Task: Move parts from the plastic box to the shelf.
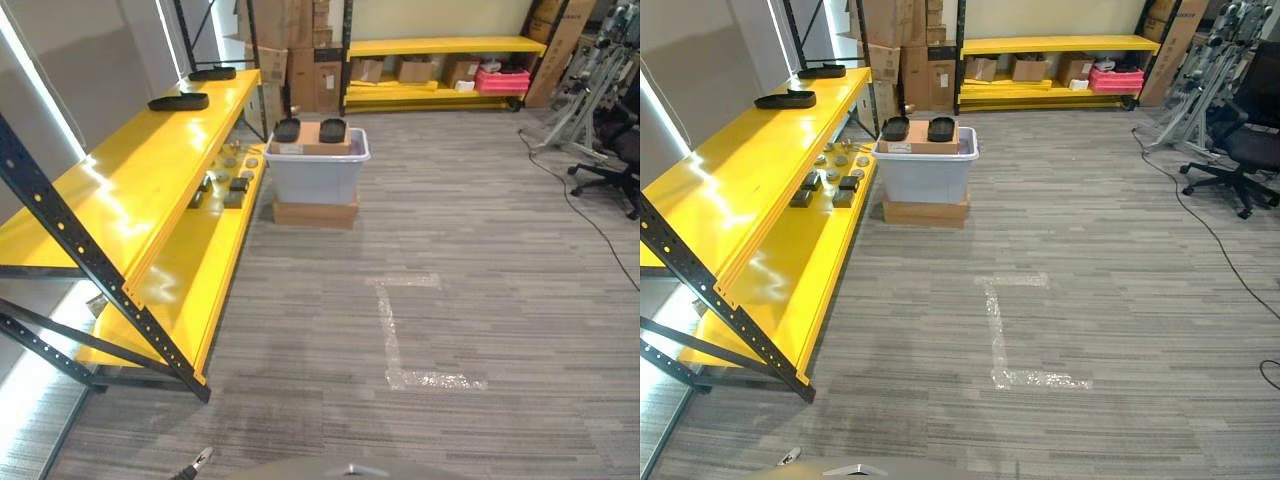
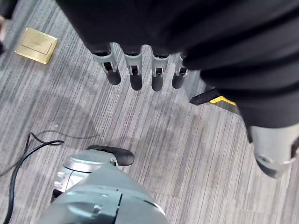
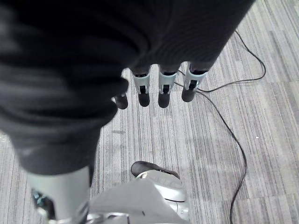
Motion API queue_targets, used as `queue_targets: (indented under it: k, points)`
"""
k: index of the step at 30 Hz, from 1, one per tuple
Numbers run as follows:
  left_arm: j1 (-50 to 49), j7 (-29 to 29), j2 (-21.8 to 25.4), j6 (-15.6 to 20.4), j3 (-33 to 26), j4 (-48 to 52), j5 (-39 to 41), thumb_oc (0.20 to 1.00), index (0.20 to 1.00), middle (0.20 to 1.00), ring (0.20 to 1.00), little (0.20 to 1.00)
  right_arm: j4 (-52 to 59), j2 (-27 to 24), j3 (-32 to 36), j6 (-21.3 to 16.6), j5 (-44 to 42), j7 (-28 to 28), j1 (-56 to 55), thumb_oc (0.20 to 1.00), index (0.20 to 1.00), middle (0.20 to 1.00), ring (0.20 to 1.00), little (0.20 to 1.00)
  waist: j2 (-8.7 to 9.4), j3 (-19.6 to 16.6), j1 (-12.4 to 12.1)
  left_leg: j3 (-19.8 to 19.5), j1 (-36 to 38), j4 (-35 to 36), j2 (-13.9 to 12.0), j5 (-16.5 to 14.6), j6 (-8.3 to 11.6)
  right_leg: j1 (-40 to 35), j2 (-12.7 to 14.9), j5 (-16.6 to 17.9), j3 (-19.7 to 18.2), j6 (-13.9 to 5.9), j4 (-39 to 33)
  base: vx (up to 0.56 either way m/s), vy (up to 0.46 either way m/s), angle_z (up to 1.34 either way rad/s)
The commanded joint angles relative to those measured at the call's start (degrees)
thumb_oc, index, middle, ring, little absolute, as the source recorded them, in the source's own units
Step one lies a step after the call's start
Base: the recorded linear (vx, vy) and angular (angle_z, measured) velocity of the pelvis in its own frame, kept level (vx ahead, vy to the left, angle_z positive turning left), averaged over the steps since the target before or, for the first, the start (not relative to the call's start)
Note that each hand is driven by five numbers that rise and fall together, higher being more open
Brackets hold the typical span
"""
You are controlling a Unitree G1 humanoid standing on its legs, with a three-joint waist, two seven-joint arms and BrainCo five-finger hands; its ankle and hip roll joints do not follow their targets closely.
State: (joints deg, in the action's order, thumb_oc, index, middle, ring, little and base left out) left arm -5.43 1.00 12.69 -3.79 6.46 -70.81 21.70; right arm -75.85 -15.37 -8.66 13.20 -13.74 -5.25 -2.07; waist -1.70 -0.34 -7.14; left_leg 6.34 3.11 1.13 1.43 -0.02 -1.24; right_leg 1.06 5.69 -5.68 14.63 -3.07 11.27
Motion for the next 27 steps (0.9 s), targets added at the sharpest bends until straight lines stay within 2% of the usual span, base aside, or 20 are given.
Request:
queue_targets:
  k: [1,5,8,9,10,13,16,17,19,20,22,23,25,26,27]
  points:
    - [2.6,-1.6,-0.2,1.8,-1.7,-1.3,0.2,1.0,1.0,1.0,1.0,1.0,-3.1,0.6,0.2,-2.2,-5.3,-0.5,1.5,1.0,1.0,1.0,1.0,1.0,2.67,0.7,-1.1,1.8,1.8,2.1,0.2,-1.3,1.63,-6.0,4.4,10.8,-0.7,-6.84,-15.8,0.08,0.078,0.0]
    - [3.0,-1.4,0.5,3.7,-2.4,-0.1,3.2,1.0,1.0,1.0,1.0,1.0,0.2,-0.8,2.2,-5.5,-10.3,-1.9,2.1,1.0,1.0,1.0,1.0,1.0,2.84,1.0,-1.0,1.2,1.8,1.4,1.0,-1.9,0.95,-5.7,4.9,10.4,-1.5,-6.98,-14.5,0.08,0.108,-0.01]
    - [3.1,-1.1,0.9,3.1,-2.7,0.9,3.8,1.0,1.0,1.0,1.0,1.0,1.3,-1.6,3.3,-5.3,-9.0,-1.7,1.6,1.0,1.0,1.0,1.0,1.0,2.84,1.3,-0.7,0.9,1.3,0.3,1.8,-2.6,-0.13,-4.9,5.2,9.0,-2.5,-6.82,-11.5,0.08,0.141,-0.07]
    - [3.1,-1.7,0.7,2.7,-2.4,0.6,3.3,1.0,1.0,1.0,1.0,1.0,0.5,-1.8,3.7,-6.4,-8.5,-1.5,1.4,1.0,1.0,1.0,1.0,1.0,2.76,1.6,-0.5,0.5,0.9,-0.3,2.3,-3.1,-0.94,-3.8,5.3,8.0,-2.9,-6.65,-7.7,0.07,0.149,-0.08]
    - [3.1,-1.9,0.7,2.8,-2.4,0.4,3.1,1.0,1.0,1.0,1.0,1.0,0.3,-1.8,3.8,-6.6,-8.4,-1.3,1.4,1.0,1.0,1.0,1.0,1.0,2.75,1.7,-0.5,0.4,0.9,-0.5,2.4,-3.3,-1.22,-3.3,5.3,7.8,-3.0,-6.62,-6.4,0.07,0.153,-0.07]
    - [2.7,-2.1,0.9,3.4,-2.3,-0.2,2.3,1.0,1.0,1.0,1.0,1.0,0.2,-1.9,3.8,-7.0,-8.7,-1.4,1.5,1.0,1.0,1.0,1.0,1.0,2.48,2.7,0.1,-0.4,0.6,-1.5,3.5,-4.1,-3.14,1.2,5.7,7.7,-3.0,-6.84,3.4,0.06,0.15,0.02]
    - [2.7,-2.5,1.2,3.7,-1.2,-0.4,3.1,1.0,1.0,1.0,1.0,1.0,1.5,-2.0,3.6,-7.0,-9.6,-0.5,1.7,1.0,1.0,1.0,1.0,1.0,1.26,5.4,0.7,-0.8,0.0,-4.0,4.3,-5.3,-5.51,10.5,6.3,12.3,-3.8,-7.8,19.8,0.04,0.18,-0.05]
    - [2.7,-2.7,1.1,3.9,-1.0,-0.4,3.5,1.0,1.0,1.0,1.0,1.0,2.1,-2.0,3.3,-7.0,-10.2,0.3,2.0,1.0,1.0,1.0,1.0,1.0,1.2,6.8,0.8,-0.7,-0.3,-5.8,5.0,-6.1,-6.22,14.0,7.0,14.3,-3.7,-7.93,23.0,0.1,0.109,-0.12]
    - [2.7,-2.7,1.0,4.1,-1.0,-0.6,3.7,1.0,1.0,1.0,1.0,1.0,2.6,-1.7,3.1,-6.9,-10.0,0.7,2.1,1.0,1.0,1.0,1.0,1.0,1.77,7.4,0.8,-0.9,-0.4,-7.0,5.7,-7.0,-6.27,14.5,7.5,15.7,-3.4,-8.38,20.7,0.15,-0.018,-0.11]
    - [2.8,-2.8,1.0,4.2,-1.2,-0.6,3.6,1.0,1.0,1.0,1.0,1.0,3.1,-1.4,2.9,-6.9,-9.9,0.7,2.2,1.0,1.0,1.0,1.0,1.0,2.58,7.9,0.8,-1.3,-0.4,-8.0,6.5,-7.9,-6.03,14.0,8.0,17.0,-3.1,-8.97,16.5,0.25,-0.136,-0.06]
    - [3.4,-2.9,1.1,4.3,-1.7,-1.0,3.0,1.0,1.0,1.0,1.0,1.0,4.0,-0.8,2.3,-7.3,-10.1,1.2,2.3,1.0,1.0,1.0,1.0,1.0,5.12,8.5,0.8,-2.8,0.2,-9.8,8.1,-10.5,-4.79,11.8,9.6,19.5,-2.6,-10.45,1.7,0.42,-0.262,-0.03]
    - [3.6,-3.0,1.2,4.3,-1.9,-1.2,2.7,1.0,1.0,1.0,1.0,1.0,4.3,-0.6,2.2,-7.3,-9.9,1.3,2.2,1.0,1.0,1.0,1.0,1.0,5.83,8.6,0.9,-3.5,0.6,-10.4,8.4,-11.6,-4.48,11.4,10.2,20.1,-2.7,-10.76,-3.6,0.42,-0.274,-0.05]
    - [3.8,-2.8,1.8,4.3,-1.9,-1.6,2.7,1.0,1.0,1.0,1.0,1.0,4.8,-0.4,2.1,-7.1,-10.4,1.6,2.0,1.0,1.0,1.0,1.0,1.0,6.42,8.7,1.0,-4.5,1.3,-11.5,8.2,-13.2,-4.28,11.3,11.0,21.1,-2.8,-11.0,-10.1,0.46,-0.26,0.03]
    - [3.8,-2.3,2.5,4.4,-2.2,-2.1,2.5,1.0,1.0,1.0,1.0,1.0,5.2,0.1,2.0,-6.7,-9.8,2.2,1.6,1.0,1.0,1.0,1.0,1.0,6.75,8.9,1.1,-5.0,2.3,-13.1,7.4,-15.2,-4.24,11.2,11.8,22.6,-2.5,-11.43,-14.3,0.49,-0.245,0.19]
    - [3.8,-2.3,2.5,4.4,-2.2,-2.1,2.4,1.0,1.0,1.0,1.0,1.0,5.2,0.1,2.0,-6.7,-9.7,2.3,1.6,1.0,1.0,1.0,1.0,1.0,6.75,8.9,1.1,-5.0,2.4,-13.3,7.3,-15.4,-4.22,11.1,11.8,22.7,-2.4,-11.48,-14.6,0.62,-0.289,0.25]
